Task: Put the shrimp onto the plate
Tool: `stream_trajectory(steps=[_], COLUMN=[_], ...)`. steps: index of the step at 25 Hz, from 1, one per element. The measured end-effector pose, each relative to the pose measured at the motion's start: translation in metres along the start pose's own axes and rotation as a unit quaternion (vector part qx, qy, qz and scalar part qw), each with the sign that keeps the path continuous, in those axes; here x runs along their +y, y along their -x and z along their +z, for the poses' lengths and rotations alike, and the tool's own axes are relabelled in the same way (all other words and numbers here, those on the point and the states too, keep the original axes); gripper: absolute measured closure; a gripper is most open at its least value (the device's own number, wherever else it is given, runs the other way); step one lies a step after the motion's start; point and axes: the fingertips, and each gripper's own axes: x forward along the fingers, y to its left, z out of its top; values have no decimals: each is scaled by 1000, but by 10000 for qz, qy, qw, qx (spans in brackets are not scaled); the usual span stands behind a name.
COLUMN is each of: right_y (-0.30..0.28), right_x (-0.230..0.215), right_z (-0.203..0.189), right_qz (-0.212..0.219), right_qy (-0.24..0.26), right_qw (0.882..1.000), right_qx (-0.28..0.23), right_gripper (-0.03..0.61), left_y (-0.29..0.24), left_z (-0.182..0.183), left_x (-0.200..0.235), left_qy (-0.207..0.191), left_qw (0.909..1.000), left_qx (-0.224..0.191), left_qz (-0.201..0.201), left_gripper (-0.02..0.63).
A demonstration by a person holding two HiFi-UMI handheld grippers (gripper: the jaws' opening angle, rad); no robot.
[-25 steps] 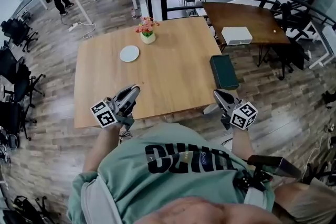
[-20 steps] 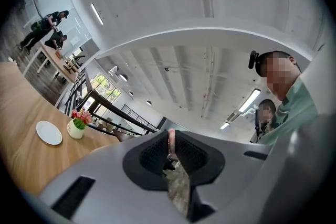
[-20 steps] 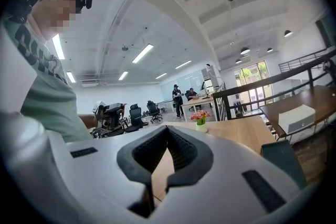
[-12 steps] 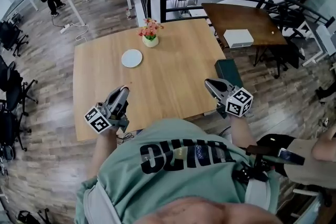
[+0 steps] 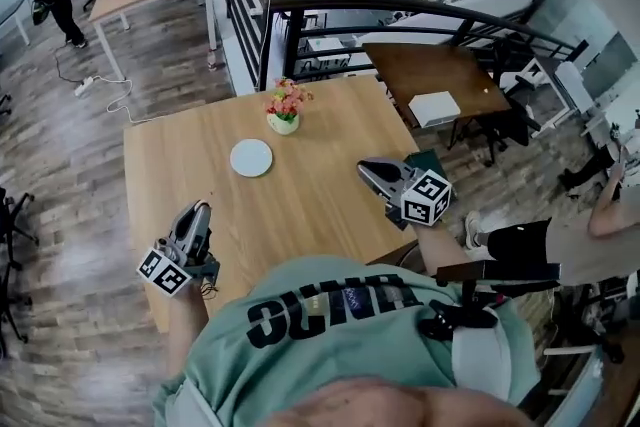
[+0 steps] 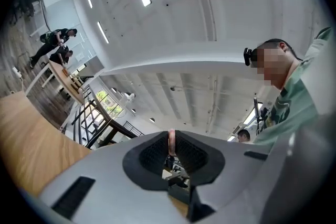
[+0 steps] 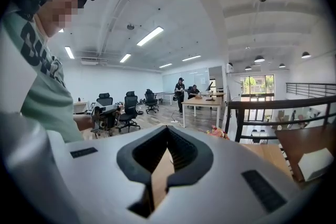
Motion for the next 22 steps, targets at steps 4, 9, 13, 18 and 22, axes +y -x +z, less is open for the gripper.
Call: stream_trajectory(steps=[4,9,13,18,22], right_y=[-45,-70,-79,-89,-88], right_x=[3,-13,-43,-90,-136], right_z=[17,16,9,-2,-6], right_qz=[73,113,288,959,1289], right_qy=[-63,-126,-208,-174,-173], right_qw=[9999,9998,9992,9946,9905], right_qx=[-79,-143,-188,-350,-453], right_gripper=[572,572,572,572,572], left_y=[33,38,26,-6,-54], left_z=[10,15,18,5,-1], left_x=[37,58,59,53,30], left_qy=[41,-87,-319,-677,-936], left_qw=[9995,9986,9962,9876,9810], left_qx=[-57,-125,-154,-137,-265], left_qz=[296,507,790,1409,1681], left_gripper=[574,574,574,574,574])
